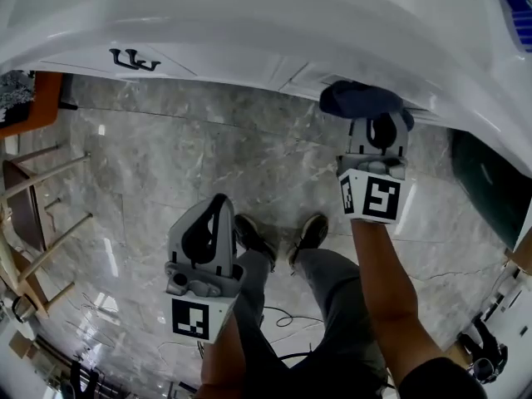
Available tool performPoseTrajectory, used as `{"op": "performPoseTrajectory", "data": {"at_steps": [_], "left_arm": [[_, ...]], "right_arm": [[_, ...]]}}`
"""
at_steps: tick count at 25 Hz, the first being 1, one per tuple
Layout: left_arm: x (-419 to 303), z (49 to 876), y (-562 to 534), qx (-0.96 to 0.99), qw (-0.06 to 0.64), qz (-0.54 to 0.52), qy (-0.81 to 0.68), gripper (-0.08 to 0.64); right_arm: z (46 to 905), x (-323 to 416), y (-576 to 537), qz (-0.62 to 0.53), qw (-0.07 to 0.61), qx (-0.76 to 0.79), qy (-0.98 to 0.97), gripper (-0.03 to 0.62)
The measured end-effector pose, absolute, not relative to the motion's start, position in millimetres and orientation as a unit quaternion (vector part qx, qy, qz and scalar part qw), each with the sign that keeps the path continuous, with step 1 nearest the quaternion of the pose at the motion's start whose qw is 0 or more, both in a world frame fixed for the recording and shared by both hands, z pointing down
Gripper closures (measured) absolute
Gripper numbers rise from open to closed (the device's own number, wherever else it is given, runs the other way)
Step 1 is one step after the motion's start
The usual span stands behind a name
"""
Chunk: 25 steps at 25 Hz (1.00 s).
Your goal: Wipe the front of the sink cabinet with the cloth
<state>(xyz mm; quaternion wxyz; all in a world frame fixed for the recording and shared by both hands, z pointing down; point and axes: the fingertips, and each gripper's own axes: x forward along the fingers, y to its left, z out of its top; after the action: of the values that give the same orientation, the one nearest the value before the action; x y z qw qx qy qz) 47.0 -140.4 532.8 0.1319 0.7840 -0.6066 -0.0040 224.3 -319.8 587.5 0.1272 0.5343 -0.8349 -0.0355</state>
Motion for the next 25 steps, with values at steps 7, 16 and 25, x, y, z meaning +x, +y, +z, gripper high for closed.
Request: {"op": "performPoseTrajectory", "data": {"at_steps": [7, 16, 25], "left_arm": [[46, 541, -144, 0.782, 0.134, -0.006, -0.609, 0.557], [31, 551, -138, 0.77, 0.145, -0.01, -0.621, 0.557], [20, 570, -136, 0.765, 0.153, -0.001, -0.626, 0.557]], "right_arm": [[621, 219, -318, 0.019, 0.115, 0.522, -0.845, 0.566], [669, 215, -310, -0.006, 0.165, 0.503, -0.848, 0.566], [758, 209, -315, 0.04, 0.193, 0.504, -0.841, 0.566]]}}
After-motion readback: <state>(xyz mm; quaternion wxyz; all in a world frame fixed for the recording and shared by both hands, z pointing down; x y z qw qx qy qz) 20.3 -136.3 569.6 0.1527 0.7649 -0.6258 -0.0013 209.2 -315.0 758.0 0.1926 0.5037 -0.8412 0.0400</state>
